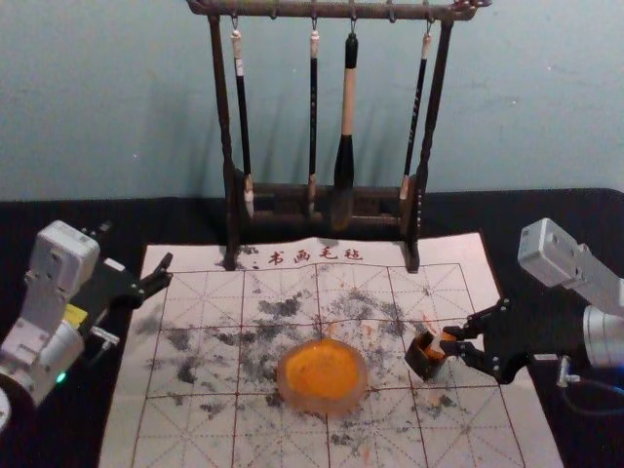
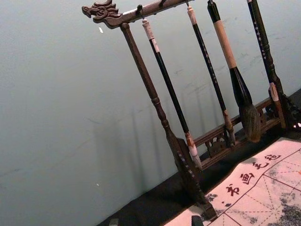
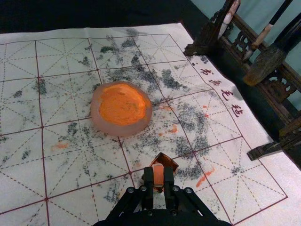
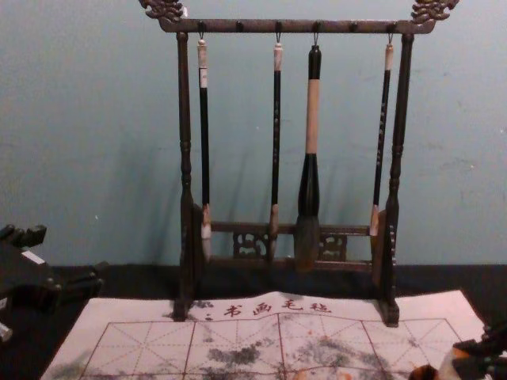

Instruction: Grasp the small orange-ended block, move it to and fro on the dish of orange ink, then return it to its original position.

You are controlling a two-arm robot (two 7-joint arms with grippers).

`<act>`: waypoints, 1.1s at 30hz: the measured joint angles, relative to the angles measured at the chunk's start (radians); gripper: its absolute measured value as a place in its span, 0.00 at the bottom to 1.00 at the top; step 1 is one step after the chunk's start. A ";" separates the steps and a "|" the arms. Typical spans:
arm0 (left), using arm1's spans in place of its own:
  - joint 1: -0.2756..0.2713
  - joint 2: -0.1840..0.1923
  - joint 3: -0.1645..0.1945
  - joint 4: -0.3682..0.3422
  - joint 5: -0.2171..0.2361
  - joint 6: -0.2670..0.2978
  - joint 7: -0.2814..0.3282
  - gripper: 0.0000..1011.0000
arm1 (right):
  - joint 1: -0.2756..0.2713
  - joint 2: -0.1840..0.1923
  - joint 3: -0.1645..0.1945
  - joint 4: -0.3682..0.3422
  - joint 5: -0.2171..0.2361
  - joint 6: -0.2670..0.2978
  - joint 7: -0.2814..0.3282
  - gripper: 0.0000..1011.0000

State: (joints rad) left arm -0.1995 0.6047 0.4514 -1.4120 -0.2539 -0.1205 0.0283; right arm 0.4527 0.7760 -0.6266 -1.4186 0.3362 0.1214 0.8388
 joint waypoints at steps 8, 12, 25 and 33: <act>0.000 0.000 0.000 0.000 0.000 0.000 0.000 0.99 | 0.008 -0.005 -0.007 0.009 -0.007 0.005 0.004 0.10; 0.000 0.000 0.000 0.000 0.000 0.000 0.000 0.99 | 0.011 -0.007 -0.011 0.012 -0.011 0.006 0.005 0.10; 0.000 0.000 0.000 0.000 0.000 0.000 0.000 0.99 | 0.012 -0.008 -0.013 0.013 -0.014 0.006 0.004 0.10; 0.000 0.000 0.000 0.000 0.000 0.000 0.000 0.99 | 0.012 -0.007 -0.012 0.012 -0.013 0.006 0.004 0.10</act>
State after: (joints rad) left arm -0.1995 0.6047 0.4514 -1.4120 -0.2539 -0.1205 0.0283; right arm 0.4647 0.7686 -0.6386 -1.4065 0.3227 0.1270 0.8428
